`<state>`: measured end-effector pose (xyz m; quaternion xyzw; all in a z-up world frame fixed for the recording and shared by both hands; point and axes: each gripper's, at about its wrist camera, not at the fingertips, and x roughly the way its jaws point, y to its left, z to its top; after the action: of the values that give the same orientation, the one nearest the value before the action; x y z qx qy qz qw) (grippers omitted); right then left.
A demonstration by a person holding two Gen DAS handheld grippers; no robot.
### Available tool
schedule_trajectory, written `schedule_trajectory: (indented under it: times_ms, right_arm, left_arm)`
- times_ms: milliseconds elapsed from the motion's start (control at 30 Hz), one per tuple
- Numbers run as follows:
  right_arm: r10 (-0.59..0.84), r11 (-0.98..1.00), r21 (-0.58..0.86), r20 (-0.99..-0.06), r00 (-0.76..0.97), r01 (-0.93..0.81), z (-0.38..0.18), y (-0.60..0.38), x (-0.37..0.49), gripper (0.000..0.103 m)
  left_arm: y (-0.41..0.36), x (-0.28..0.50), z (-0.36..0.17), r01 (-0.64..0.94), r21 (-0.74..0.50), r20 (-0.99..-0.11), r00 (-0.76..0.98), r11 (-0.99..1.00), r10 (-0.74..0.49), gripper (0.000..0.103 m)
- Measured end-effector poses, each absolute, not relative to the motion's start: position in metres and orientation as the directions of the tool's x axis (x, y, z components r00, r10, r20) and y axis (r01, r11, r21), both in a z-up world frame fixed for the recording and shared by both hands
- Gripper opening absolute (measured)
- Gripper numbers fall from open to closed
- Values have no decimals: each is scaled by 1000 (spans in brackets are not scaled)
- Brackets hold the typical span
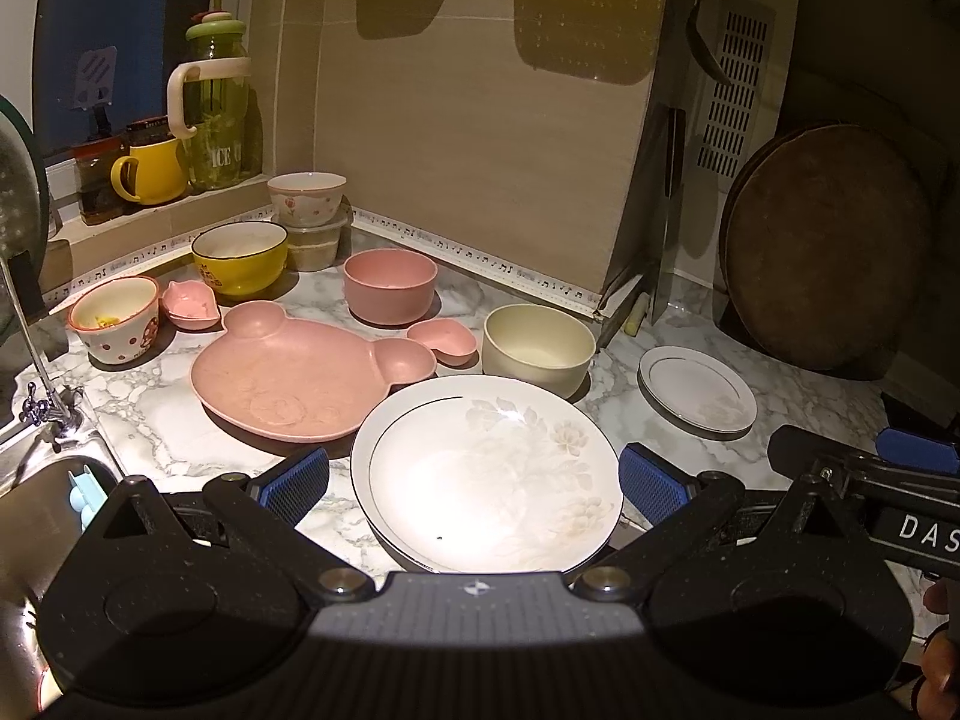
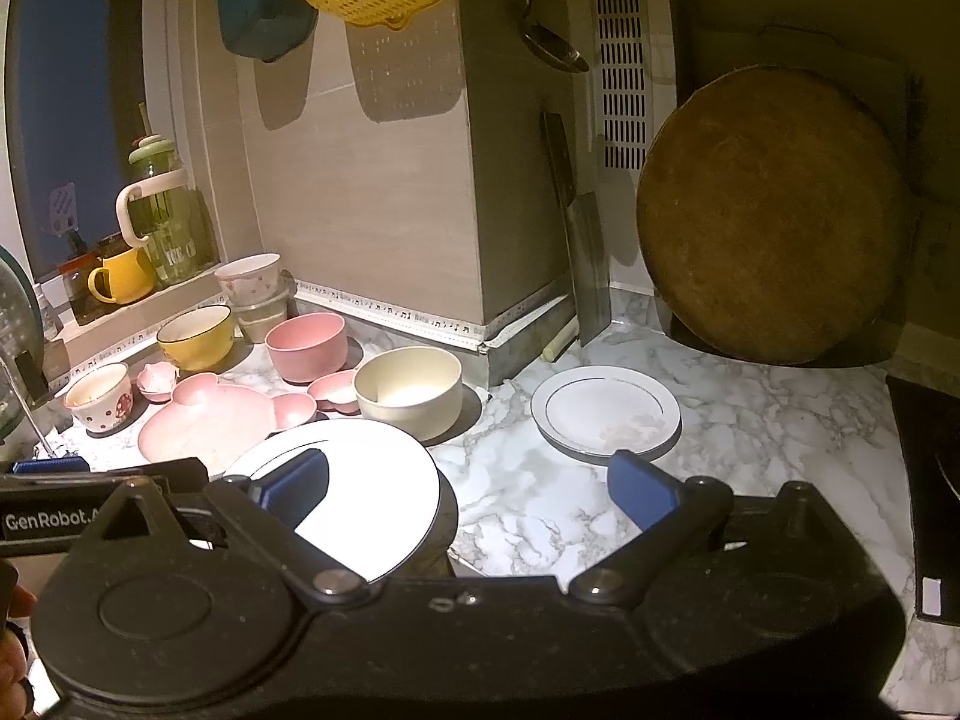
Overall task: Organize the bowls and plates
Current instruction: 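Move both tools toward the rim of the large white floral plate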
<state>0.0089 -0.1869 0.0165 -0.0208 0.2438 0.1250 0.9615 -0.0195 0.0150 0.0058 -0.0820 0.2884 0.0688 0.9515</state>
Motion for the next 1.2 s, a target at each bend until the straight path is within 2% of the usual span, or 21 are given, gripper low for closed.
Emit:
schedule_trajectory:
  times_ms: [1200]
  right_arm:
    - [265, 959, 38, -461, 847, -280, 19, -182, 12, 99]
  left_arm:
    - [21, -22, 6, -225, -119, -553, 824, 967, 124, 103]
